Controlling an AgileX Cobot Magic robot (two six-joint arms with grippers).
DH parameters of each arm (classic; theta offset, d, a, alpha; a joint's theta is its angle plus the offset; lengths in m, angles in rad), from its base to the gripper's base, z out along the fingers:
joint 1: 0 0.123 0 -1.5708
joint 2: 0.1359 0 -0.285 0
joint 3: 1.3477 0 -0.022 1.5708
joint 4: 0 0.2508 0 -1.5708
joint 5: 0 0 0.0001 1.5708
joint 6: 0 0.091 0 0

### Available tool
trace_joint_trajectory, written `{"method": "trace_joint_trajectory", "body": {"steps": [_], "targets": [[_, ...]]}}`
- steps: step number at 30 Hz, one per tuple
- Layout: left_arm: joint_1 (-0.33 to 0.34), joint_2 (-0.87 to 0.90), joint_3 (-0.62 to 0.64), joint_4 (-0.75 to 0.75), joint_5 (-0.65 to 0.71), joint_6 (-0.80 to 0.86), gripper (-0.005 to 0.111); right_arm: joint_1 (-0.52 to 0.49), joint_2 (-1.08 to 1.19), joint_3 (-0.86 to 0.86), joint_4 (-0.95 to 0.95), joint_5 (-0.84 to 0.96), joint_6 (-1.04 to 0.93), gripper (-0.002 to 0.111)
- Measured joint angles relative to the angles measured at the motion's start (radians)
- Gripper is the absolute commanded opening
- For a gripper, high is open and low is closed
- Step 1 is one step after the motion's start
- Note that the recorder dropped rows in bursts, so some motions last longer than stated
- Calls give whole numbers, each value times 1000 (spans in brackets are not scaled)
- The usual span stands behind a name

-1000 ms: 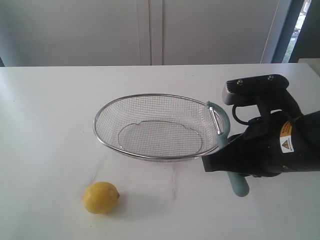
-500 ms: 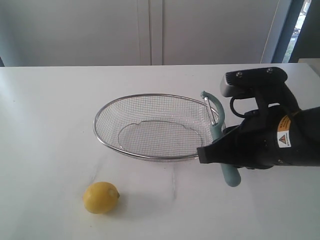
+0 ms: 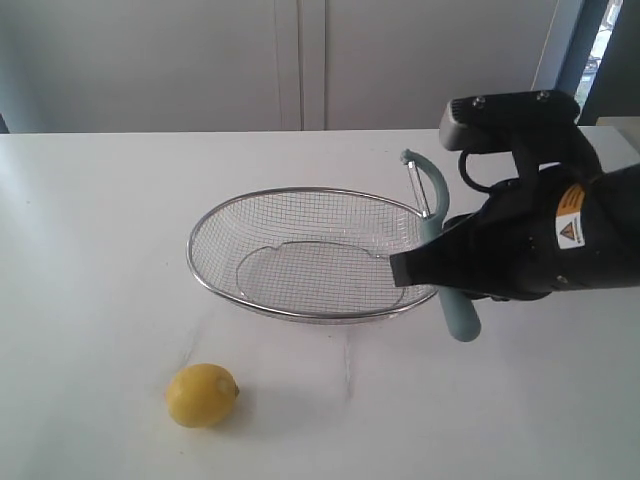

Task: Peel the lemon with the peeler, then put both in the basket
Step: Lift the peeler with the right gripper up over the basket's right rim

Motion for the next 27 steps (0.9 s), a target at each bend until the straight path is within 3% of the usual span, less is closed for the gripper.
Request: {"method": "trace_joint_trajectory", "body": {"steps": [9, 16, 27], "targets": [[0, 0, 0, 0, 0, 0, 0, -2, 56, -109, -63, 118, 0, 0], [0, 0, 0, 0, 0, 0, 0, -94, 100, -186, -39, 147, -57, 0], [0, 0, 0, 0, 0, 0, 0, -281, 180, -242, 444, 216, -557, 0]]}}
